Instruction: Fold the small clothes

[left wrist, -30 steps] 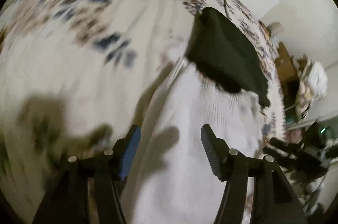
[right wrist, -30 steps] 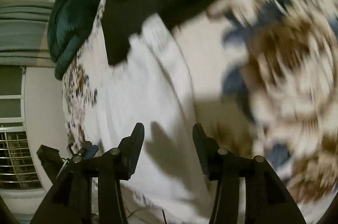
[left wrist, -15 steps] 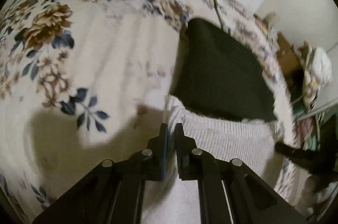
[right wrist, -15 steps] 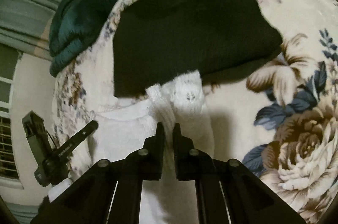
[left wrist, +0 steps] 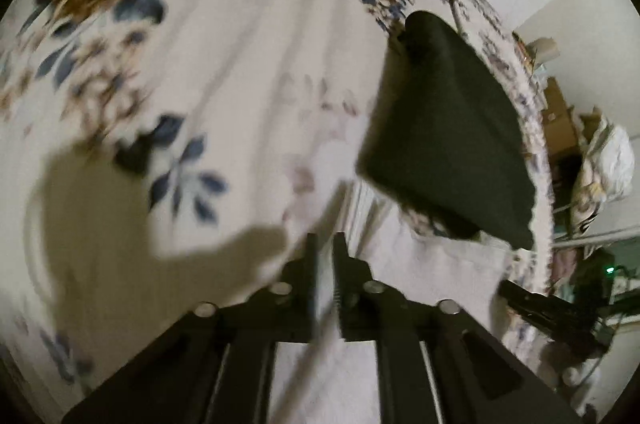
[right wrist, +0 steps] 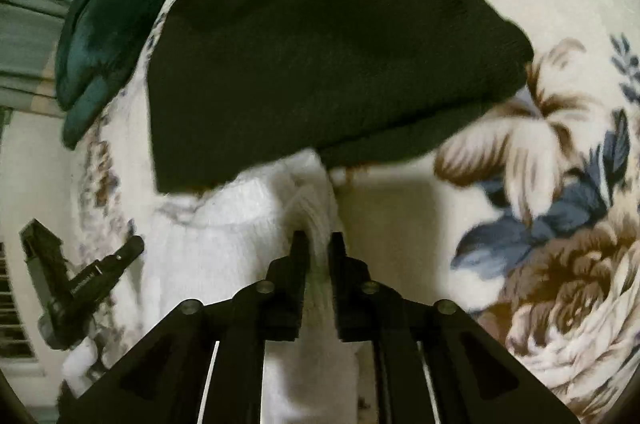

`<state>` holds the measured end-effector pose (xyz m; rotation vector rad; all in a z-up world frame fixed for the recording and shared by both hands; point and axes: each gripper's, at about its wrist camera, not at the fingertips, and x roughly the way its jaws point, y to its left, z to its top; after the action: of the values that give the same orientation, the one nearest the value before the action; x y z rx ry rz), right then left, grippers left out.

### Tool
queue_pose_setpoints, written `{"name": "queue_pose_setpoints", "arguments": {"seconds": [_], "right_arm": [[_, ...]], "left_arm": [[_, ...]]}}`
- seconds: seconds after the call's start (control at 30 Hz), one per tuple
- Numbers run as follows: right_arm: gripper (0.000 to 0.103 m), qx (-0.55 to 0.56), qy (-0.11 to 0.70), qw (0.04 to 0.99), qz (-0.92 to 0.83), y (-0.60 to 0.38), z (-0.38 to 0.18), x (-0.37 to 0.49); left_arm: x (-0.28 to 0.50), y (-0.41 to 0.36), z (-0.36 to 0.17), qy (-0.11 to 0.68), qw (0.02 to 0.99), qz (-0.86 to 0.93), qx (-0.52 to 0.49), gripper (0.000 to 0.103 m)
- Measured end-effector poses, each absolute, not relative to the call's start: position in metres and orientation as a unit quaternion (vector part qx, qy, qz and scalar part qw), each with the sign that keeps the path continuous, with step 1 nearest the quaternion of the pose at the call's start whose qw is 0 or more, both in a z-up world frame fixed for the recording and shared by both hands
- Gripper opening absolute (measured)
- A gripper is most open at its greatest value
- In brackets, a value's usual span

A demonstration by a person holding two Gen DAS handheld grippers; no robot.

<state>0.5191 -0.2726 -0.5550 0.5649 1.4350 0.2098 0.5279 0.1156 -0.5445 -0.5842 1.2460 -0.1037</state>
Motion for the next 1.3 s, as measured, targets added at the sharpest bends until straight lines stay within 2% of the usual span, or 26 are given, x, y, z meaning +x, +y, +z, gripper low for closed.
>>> {"name": "queue_pose_setpoints", "arguments": {"seconds": [0.03,0.07,0.1,0.17,0.3,0.37,0.4,0.43,0.47,0.5,0.53,0.57,0.73,0.87,0.97,1.0,1.07,1.1,1.13,1.17,1.2,1.23,1.3], "right_arm": [[0.032,0.268,0.645,0.709,0.099,-0.279,-0.552,0.513],[0.043,0.283,0.642,0.705,0.104,-0.287,-0.549,0.504],[0.047,0.295,0.639,0.702,0.109,-0.292,-0.547,0.496],[0.048,0.318,0.639,0.690,0.119,-0.300,-0.547,0.481],[0.051,0.328,0.631,0.690,0.133,-0.300,-0.556,0.476],[0.051,0.335,0.624,0.692,0.137,-0.292,-0.562,0.484],[0.051,0.337,0.625,0.690,0.140,-0.288,-0.566,0.489],[0.051,0.338,0.630,0.685,0.142,-0.283,-0.572,0.495],[0.051,0.336,0.634,0.682,0.141,-0.278,-0.576,0.500],[0.045,0.330,0.637,0.683,0.137,-0.273,-0.578,0.503],[0.032,0.325,0.631,0.693,0.128,-0.269,-0.575,0.505],[0.010,0.314,0.627,0.703,0.122,-0.264,-0.568,0.507],[0.009,0.278,0.593,0.745,0.124,-0.245,-0.526,0.516],[0.008,0.247,0.611,0.748,0.081,-0.234,-0.542,0.531],[0.008,0.219,0.631,0.742,0.056,-0.230,-0.559,0.531],[0.009,0.216,0.637,0.738,0.056,-0.231,-0.561,0.530],[0.014,0.228,0.644,0.727,0.068,-0.234,-0.559,0.525],[0.024,0.238,0.647,0.720,0.079,-0.238,-0.556,0.520],[0.031,0.249,0.652,0.709,0.097,-0.242,-0.551,0.512],[0.043,0.255,0.653,0.705,0.108,-0.248,-0.549,0.503],[0.053,0.260,0.652,0.703,0.116,-0.253,-0.543,0.492],[0.056,0.264,0.650,0.702,0.124,-0.259,-0.538,0.477],[0.057,0.278,0.653,0.692,0.136,-0.272,-0.531,0.440]], "left_arm": [[0.520,0.119,-0.540,0.569,0.770,-0.053,-0.283,0.037],[0.512,0.122,-0.536,0.562,0.768,-0.059,-0.302,0.049],[0.505,0.124,-0.532,0.553,0.768,-0.064,-0.317,0.067],[0.503,0.117,-0.530,0.547,0.770,-0.078,-0.318,0.068],[0.525,0.083,-0.537,0.560,0.785,-0.101,-0.245,0.068],[0.536,0.065,-0.546,0.566,0.794,-0.106,-0.192,0.062],[0.540,0.058,-0.550,0.568,0.798,-0.107,-0.171,0.030],[0.545,0.053,-0.556,0.576,0.796,-0.102,-0.151,0.007],[0.547,0.053,-0.559,0.579,0.796,-0.099,-0.148,0.007],[0.545,0.056,-0.557,0.570,0.801,-0.101,-0.154,0.007],[0.542,0.062,-0.548,0.555,0.811,-0.099,-0.158,0.007],[0.539,0.069,-0.539,0.542,0.819,-0.098,-0.163,0.007],[0.542,0.101,-0.538,0.536,0.820,-0.087,-0.184,0.007],[0.555,0.107,-0.576,0.574,0.789,-0.089,-0.200,0.007],[0.552,0.108,-0.582,0.581,0.778,-0.101,-0.216,0.011],[0.551,0.109,-0.579,0.580,0.773,-0.112,-0.229,0.012],[0.544,0.114,-0.568,0.584,0.762,-0.126,-0.250,0.021],[0.537,0.116,-0.561,0.584,0.758,-0.134,-0.258,0.026],[0.526,0.119,-0.552,0.580,0.758,-0.141,-0.264,0.027],[0.511,0.125,-0.541,0.572,0.762,-0.146,-0.267,0.028],[0.497,0.128,-0.533,0.567,0.762,-0.151,-0.273,0.033],[0.480,0.133,-0.527,0.565,0.761,-0.155,-0.279,0.042],[0.444,0.138,-0.522,0.569,0.759,-0.146,-0.281,0.050]]}}
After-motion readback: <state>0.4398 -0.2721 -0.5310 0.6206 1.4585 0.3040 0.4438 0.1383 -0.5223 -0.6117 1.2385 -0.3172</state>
